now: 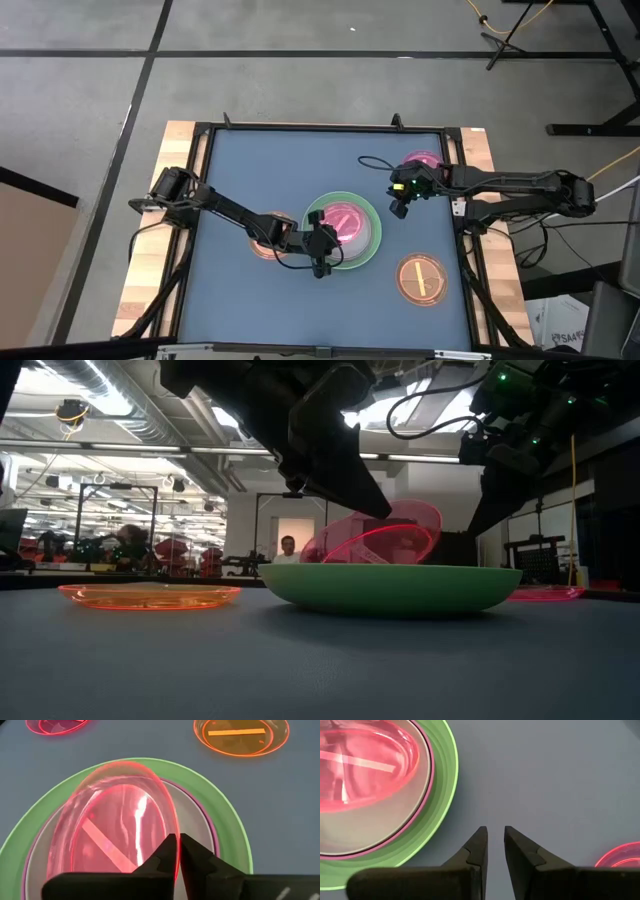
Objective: Stack plastic plates
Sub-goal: Stack the left light pink plate on top of the gray plate, then stack the light pink plate on top of the light pink plate
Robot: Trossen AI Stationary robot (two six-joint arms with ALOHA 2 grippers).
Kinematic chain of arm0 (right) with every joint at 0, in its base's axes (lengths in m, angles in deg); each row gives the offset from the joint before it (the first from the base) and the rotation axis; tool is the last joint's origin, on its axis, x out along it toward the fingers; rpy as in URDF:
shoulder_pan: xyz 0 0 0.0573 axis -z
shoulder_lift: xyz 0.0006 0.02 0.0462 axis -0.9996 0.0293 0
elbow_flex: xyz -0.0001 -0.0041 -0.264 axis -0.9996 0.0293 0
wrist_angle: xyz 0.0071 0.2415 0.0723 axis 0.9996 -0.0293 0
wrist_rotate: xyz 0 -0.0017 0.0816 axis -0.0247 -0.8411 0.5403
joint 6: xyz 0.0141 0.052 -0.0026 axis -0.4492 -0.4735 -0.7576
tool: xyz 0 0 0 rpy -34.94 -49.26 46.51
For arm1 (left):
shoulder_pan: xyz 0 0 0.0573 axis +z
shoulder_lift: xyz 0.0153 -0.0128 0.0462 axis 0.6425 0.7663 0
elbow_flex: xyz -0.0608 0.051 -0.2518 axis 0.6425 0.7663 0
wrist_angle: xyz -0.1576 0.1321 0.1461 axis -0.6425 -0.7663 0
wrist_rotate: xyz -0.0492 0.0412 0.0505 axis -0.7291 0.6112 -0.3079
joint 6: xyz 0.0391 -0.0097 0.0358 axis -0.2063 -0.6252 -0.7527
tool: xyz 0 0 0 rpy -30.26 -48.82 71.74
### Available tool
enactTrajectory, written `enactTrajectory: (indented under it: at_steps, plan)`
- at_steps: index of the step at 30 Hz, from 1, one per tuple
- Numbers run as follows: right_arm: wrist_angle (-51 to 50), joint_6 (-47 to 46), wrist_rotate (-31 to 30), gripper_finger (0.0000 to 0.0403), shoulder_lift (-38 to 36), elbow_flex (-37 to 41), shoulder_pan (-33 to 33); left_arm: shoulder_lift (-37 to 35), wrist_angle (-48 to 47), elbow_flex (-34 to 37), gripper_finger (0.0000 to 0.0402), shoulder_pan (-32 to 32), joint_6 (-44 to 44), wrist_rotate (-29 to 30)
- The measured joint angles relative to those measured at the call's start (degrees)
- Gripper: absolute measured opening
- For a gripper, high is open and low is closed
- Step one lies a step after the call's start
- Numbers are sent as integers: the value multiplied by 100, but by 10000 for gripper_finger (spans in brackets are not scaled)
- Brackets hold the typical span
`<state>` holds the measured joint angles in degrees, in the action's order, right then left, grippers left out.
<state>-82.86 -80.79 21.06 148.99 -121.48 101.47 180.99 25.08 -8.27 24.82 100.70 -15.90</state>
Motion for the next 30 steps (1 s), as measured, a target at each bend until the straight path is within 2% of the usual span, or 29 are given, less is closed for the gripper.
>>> enactTrajectory:
  at_steps: [12,30]
  plan:
    - [-2,0,0,56,0,0,0,0,0,0,56,2,0,-7]
    - [-55,0,0,56,0,0,0,-212,12,0,35,2,-13,-11]
